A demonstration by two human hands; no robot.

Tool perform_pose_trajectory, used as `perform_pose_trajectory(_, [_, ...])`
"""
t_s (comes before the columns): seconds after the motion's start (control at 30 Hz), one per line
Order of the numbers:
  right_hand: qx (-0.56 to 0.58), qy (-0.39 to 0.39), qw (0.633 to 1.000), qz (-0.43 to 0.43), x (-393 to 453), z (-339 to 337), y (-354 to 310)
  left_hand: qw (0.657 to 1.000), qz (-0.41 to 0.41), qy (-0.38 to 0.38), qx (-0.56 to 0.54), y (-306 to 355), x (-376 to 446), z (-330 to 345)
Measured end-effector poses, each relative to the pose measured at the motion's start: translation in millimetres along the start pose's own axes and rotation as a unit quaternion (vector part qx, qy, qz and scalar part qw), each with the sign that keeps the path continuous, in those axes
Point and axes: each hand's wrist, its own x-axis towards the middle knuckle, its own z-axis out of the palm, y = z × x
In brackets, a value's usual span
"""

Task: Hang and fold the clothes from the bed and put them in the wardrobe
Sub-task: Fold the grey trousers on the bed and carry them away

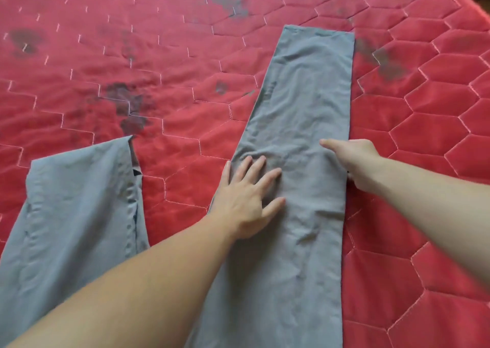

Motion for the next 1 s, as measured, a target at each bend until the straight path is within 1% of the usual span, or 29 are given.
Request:
perform_pose_trajectory(0.1, [0.022, 0.015, 1.000, 0.000, 41.1, 1.8, -30.2, 1.000, 0.012, 0.011, 0.017, -12.5, 22.3, -0.3])
perform_pose_trajectory(0.27, [0.075, 0.045, 0.996, 0.022, 98.6, 7.2, -82.6, 0.998, 0.026, 0.054, 0.007, -16.0, 22.4, 5.3])
perform_pose_trajectory(0.33, [0.103, 0.043, 0.993, 0.035, 118.3, 9.5, -106.1, 0.996, 0.034, 0.080, 0.007, -16.6, 21.6, 5.4])
perform_pose_trajectory(0.4, [0.139, 0.052, 0.989, 0.023, 133.0, 13.0, -128.8, 0.995, 0.038, 0.092, 0.011, -17.0, 23.6, 5.3])
perform_pose_trajectory(0.47, [0.120, 0.094, 0.988, -0.001, 144.3, 18.0, -147.7, 0.994, 0.040, 0.103, 0.015, -17.3, 22.9, 7.1])
perform_pose_trajectory(0.53, [0.081, 0.122, 0.988, -0.055, 146.7, 22.1, -163.0, 0.993, 0.043, 0.105, 0.015, -16.8, 24.0, 6.9])
perform_pose_trajectory(0.6, [0.002, 0.128, 0.980, -0.152, 138.7, 25.5, -170.0, 0.994, 0.046, 0.103, 0.014, -18.2, 23.0, 8.6])
perform_pose_trajectory(0.63, [-0.049, 0.125, 0.968, -0.211, 130.1, 26.7, -169.6, 0.994, 0.046, 0.103, 0.007, -18.5, 22.4, 8.8])
perform_pose_trajectory(0.7, [-0.124, 0.108, 0.930, -0.329, 97.6, 26.0, -158.3, 0.994, 0.046, 0.095, -0.009, -18.5, 22.2, 7.9])
perform_pose_trajectory(0.77, [-0.172, 0.076, 0.887, -0.422, 57.6, 19.9, -134.0, 0.995, 0.043, 0.087, -0.028, -19.2, 22.4, 5.8])
perform_pose_trajectory(0.8, [-0.195, 0.058, 0.867, -0.455, 36.2, 15.0, -117.7, 0.994, 0.034, 0.086, -0.065, -18.1, 22.8, 2.2])
perform_pose_trajectory(0.83, [-0.210, 0.041, 0.853, -0.477, 16.2, 9.7, -99.0, 0.986, 0.012, 0.087, -0.140, -16.5, 22.5, -2.5])
perform_pose_trajectory(0.87, [-0.221, 0.028, 0.840, -0.495, -1.9, 3.9, -78.7, 0.963, -0.025, 0.100, -0.248, -15.6, 20.9, -7.4])
perform_pose_trajectory(0.9, [-0.240, 0.024, 0.823, -0.515, -17.8, -2.0, -56.9, 0.917, -0.074, 0.137, -0.366, -15.0, 18.8, -13.5])
perform_pose_trajectory(0.93, [-0.267, 0.027, 0.802, -0.534, -30.6, -7.8, -34.7, 0.850, -0.134, 0.192, -0.472, -13.7, 16.2, -21.5])
perform_pose_trajectory(0.97, [-0.297, 0.018, 0.786, -0.542, -42.1, -12.6, -12.2, 0.771, -0.204, 0.235, -0.555, -13.3, 11.3, -28.9])
perform_pose_trajectory(1.0, [-0.324, -0.009, 0.781, -0.533, -52.4, -16.2, 9.6, 0.699, -0.276, 0.241, -0.615, -14.2, 3.8, -35.6])
